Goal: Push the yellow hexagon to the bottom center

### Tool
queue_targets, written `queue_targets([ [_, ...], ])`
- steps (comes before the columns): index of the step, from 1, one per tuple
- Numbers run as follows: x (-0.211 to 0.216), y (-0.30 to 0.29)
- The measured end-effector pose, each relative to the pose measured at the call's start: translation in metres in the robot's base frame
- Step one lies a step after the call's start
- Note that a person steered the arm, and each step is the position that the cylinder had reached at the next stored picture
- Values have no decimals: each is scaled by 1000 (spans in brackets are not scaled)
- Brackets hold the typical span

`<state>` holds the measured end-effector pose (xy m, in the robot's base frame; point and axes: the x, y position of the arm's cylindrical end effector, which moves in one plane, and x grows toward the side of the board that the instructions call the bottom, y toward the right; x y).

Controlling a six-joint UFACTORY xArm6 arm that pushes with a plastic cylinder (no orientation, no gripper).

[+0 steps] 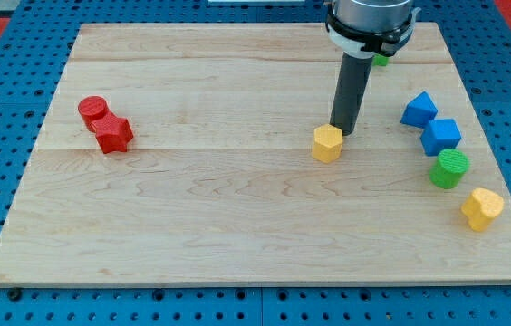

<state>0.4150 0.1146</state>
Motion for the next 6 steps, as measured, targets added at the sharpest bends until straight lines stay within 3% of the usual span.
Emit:
queue_targets([
  [2, 18, -6],
  [4, 19, -130],
  [6, 87, -109],
])
